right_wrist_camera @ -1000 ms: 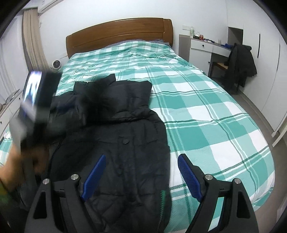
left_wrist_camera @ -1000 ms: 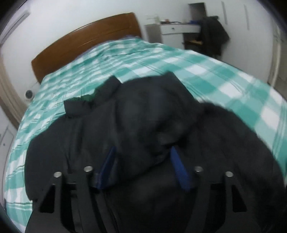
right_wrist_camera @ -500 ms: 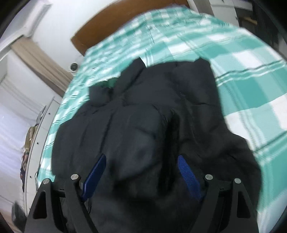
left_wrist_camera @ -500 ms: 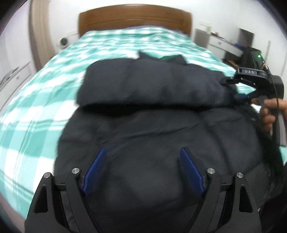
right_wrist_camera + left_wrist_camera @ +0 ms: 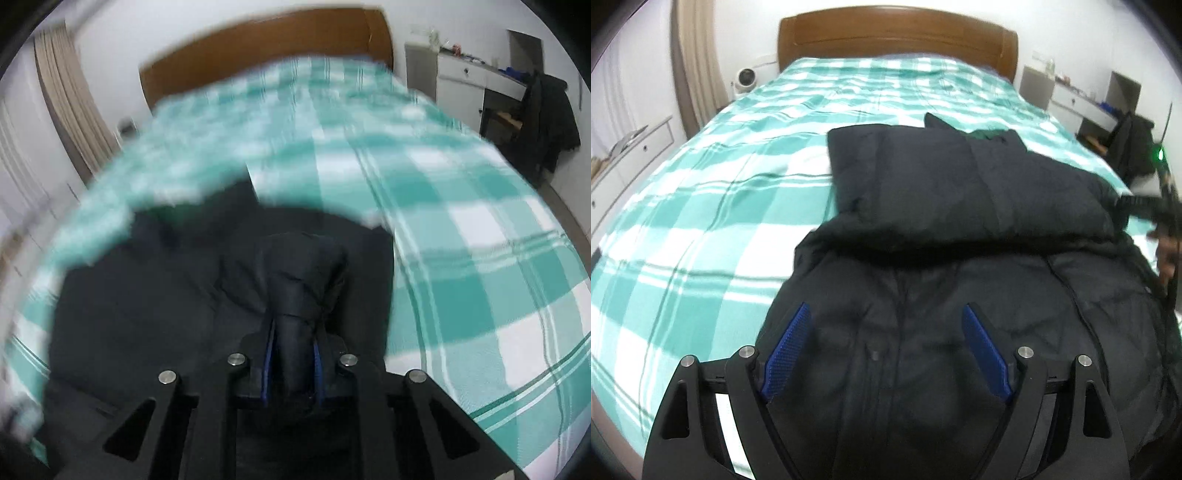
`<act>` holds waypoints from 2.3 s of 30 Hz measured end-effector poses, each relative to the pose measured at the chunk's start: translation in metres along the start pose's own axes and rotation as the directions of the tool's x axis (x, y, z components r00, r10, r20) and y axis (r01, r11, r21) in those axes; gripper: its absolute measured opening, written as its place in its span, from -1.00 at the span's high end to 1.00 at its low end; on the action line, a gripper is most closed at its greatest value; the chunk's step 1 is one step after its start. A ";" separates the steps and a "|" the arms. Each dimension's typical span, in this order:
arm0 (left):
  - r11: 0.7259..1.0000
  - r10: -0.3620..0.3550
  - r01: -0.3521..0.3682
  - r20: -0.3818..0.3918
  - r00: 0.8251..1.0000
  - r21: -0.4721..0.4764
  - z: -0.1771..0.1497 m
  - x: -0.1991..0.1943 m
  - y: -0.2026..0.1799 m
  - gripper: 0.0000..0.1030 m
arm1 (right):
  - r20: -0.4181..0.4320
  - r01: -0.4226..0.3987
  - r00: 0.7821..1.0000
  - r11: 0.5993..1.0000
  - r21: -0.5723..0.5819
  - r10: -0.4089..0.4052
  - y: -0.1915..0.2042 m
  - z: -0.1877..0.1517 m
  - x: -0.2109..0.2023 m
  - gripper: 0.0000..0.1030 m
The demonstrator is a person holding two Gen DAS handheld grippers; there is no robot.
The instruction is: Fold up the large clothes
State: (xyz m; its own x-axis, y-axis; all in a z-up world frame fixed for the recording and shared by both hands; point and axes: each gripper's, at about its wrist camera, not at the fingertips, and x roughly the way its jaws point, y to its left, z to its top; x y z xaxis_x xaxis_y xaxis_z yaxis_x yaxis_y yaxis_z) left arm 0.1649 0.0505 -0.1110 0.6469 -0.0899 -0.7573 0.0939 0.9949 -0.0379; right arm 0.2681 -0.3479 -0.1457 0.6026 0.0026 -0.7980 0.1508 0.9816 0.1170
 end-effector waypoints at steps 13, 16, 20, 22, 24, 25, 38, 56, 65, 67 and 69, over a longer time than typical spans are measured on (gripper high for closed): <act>0.996 -0.032 0.034 -0.032 0.999 0.077 0.069 0.103 -0.024 -0.69 | 0.093 -0.153 0.982 0.978 -0.138 0.167 0.037 0.010 -0.039 -0.17; 0.997 -0.067 0.069 -0.057 0.996 0.027 0.063 0.118 -0.016 -0.71 | -0.024 -0.168 0.986 0.981 -0.094 0.167 0.031 -0.006 0.011 -0.17; 0.997 -0.051 0.056 -0.075 0.996 0.060 0.063 0.114 -0.021 -0.71 | 0.016 -0.158 0.987 0.982 -0.104 0.161 0.031 -0.017 0.018 -0.17; 0.997 -0.040 0.045 -0.097 0.994 0.056 0.068 0.108 -0.019 -0.69 | 0.020 -0.159 0.987 0.982 -0.102 0.161 0.033 -0.018 0.019 -0.17; 0.997 -0.069 0.071 -0.081 0.994 0.021 0.085 0.098 -0.012 -0.67 | 0.023 -0.165 0.986 0.982 -0.095 0.167 0.030 -0.020 0.019 -0.17; 0.996 -0.093 0.093 -0.060 0.994 0.001 0.092 0.091 -0.010 -0.68 | 0.027 -0.168 0.985 0.982 -0.093 0.171 0.028 -0.021 0.019 -0.17; 0.978 -0.071 0.045 -0.126 0.989 -0.202 0.136 0.195 0.026 -0.95 | 0.064 -0.172 0.982 0.980 -0.102 0.179 0.029 -0.028 0.023 -0.18; 0.960 -0.162 0.123 -0.144 0.976 -0.250 0.077 0.148 0.043 -0.99 | 0.082 -0.162 0.982 0.981 -0.107 0.171 0.029 -0.032 0.024 -0.18; 0.982 -0.118 0.102 -0.093 0.989 -0.157 0.060 0.086 0.028 -0.95 | 0.086 -0.159 0.982 0.982 -0.106 0.169 0.027 -0.031 0.015 -0.18; 0.991 -0.104 0.096 -0.087 0.991 -0.097 0.045 0.063 0.022 -0.95 | 0.051 -0.135 0.989 0.983 -0.122 0.142 0.029 -0.030 0.006 -0.18; 0.995 -0.093 0.089 -0.102 0.990 -0.042 0.026 0.045 0.017 -0.95 | 0.025 -0.091 0.995 0.985 -0.146 0.096 0.035 -0.032 -0.013 -0.18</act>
State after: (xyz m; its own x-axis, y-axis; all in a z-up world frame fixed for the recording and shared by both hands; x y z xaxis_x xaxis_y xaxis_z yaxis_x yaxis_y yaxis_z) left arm 0.2156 0.0619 -0.1284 0.5546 -0.1766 -0.8132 0.1194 0.9840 -0.1323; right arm 0.2403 -0.3078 -0.1506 0.6339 0.0921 -0.7679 -0.0212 0.9946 0.1019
